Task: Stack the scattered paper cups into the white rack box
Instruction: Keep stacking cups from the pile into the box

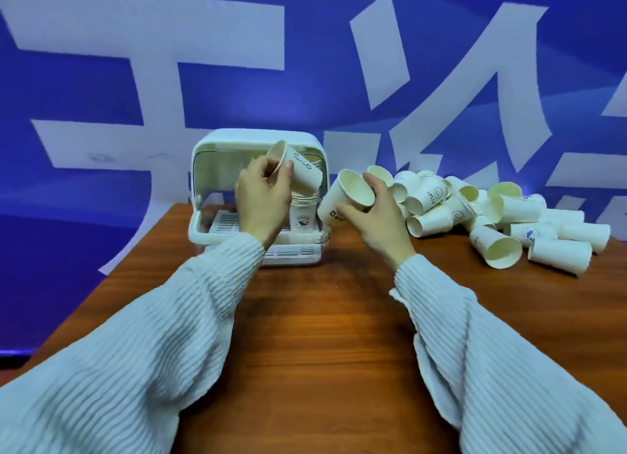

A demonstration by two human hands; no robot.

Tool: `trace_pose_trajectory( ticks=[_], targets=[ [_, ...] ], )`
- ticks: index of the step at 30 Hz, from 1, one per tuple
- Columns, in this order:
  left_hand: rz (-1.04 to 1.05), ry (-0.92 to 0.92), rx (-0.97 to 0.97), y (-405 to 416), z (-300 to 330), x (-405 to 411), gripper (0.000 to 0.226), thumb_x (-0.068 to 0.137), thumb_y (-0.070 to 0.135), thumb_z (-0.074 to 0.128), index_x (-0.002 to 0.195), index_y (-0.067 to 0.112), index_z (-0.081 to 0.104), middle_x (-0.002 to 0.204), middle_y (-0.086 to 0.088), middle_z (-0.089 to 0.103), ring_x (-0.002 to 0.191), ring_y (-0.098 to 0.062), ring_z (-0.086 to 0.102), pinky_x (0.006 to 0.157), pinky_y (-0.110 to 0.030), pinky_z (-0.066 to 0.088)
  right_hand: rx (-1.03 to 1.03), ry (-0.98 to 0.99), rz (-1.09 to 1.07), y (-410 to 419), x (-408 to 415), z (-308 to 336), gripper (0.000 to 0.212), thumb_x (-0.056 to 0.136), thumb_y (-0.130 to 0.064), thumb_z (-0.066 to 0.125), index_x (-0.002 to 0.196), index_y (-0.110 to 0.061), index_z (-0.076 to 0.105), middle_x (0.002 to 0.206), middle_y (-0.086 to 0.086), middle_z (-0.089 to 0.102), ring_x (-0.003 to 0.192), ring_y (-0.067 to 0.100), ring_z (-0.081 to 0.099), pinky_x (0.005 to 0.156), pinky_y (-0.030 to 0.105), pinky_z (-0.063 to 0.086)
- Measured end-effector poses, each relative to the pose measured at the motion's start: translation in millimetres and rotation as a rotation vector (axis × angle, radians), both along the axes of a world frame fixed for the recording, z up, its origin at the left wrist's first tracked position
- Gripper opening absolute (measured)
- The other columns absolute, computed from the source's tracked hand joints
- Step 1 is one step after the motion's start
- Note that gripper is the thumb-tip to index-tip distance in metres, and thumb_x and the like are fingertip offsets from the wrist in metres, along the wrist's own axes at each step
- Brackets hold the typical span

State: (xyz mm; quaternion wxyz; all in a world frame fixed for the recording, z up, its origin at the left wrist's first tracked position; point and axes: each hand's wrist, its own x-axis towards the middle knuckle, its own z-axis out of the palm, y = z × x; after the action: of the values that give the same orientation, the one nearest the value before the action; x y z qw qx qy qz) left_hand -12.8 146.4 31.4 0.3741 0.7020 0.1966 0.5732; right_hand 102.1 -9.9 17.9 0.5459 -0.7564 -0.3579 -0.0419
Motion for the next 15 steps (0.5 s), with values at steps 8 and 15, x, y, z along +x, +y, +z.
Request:
trace_pose_trajectory(
  ticks=[8,15],
  targets=[
    [0.108,0.09,0.042,54.2,-5.3,-28.2,0.015,0.095,0.042,0.057,0.085,0.032,0.061,0.09,0.007,0.067,0.092,-0.023,0.062,0.083,-0.048,0.052,-0.517,-0.113,-0.065,88.2,2.1,-12.5,0.079,0.077,-0.048,0.081,0.145,-0.022,0.05,0.139,0.01,0.055,0.132,0.033,0.049,0.108,0.046,0.044],
    [0.108,0.218,0.234,57.0,-20.0,-16.7,0.015,0.099,0.02,0.06,0.104,0.011,0.07,0.104,-0.006,0.069,0.098,-0.027,0.057,0.08,-0.029,0.036,-0.624,-0.051,-0.061,93.7,10.2,-19.1,0.1,0.067,-0.064,0.083,0.151,-0.031,0.042,0.152,0.008,0.043,0.143,0.032,0.035,0.115,0.047,0.035]
  ],
)
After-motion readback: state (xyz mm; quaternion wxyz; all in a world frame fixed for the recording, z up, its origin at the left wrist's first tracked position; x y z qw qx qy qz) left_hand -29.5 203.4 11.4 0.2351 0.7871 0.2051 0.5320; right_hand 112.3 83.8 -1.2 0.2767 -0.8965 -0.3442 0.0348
